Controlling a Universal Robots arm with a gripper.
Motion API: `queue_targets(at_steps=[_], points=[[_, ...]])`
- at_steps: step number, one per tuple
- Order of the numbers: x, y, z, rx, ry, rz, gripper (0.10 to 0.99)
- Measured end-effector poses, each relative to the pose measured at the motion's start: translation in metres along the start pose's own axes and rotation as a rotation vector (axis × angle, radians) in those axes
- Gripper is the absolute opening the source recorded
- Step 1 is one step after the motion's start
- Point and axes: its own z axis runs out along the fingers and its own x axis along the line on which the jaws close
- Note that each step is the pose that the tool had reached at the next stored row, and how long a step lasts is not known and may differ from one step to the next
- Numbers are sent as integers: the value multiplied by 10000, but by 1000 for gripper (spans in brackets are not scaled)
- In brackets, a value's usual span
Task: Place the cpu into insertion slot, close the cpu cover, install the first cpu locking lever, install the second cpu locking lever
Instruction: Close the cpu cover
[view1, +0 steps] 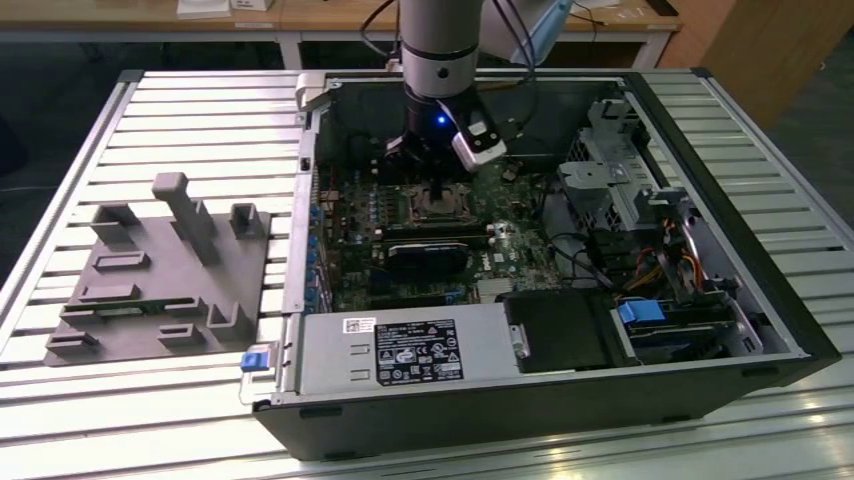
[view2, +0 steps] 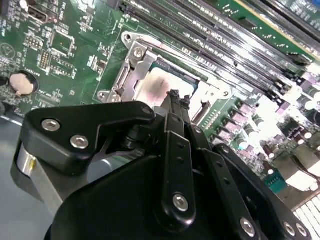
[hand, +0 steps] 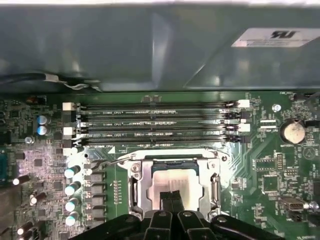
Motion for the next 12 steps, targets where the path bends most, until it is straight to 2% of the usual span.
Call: queue_targets(at_steps=[7, 9, 12], points=[[-11, 4, -193, -1, -6, -1, 102], [-12, 4, -224, 0, -8, -1, 102], [-13, 5, -229, -2, -10, -1, 102]])
